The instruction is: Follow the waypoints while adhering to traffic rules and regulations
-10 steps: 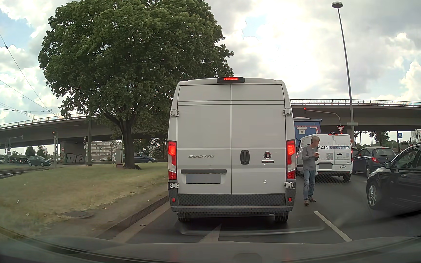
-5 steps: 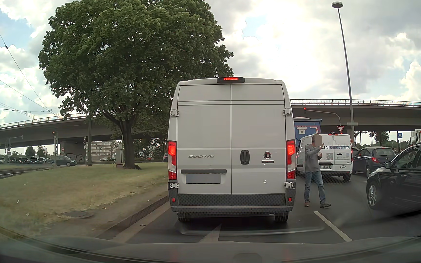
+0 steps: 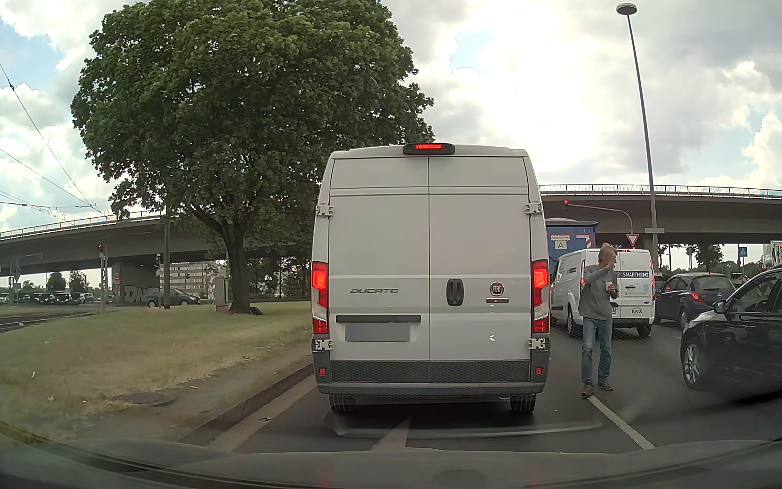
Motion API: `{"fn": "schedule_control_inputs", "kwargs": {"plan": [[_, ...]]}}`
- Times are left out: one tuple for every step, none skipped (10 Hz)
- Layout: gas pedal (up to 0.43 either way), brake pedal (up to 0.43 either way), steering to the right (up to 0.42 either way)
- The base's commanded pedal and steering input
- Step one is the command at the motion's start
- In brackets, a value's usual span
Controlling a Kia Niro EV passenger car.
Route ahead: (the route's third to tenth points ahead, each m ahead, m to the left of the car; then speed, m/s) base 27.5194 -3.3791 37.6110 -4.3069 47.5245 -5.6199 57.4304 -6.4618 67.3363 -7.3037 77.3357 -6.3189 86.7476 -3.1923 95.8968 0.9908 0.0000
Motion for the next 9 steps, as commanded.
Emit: {"fn": "schedule_control_inputs", "kwargs": {"plan": [[0.000,0.317,0.002],[0.000,0.323,0.002],[0.000,0.317,0.002],[0.000,0.317,0.002],[0.000,0.317,0.002],[0.000,0.317,0.002],[0.000,0.317,0.002],[0.000,0.317,0.002],[0.000,0.317,0.002]]}}
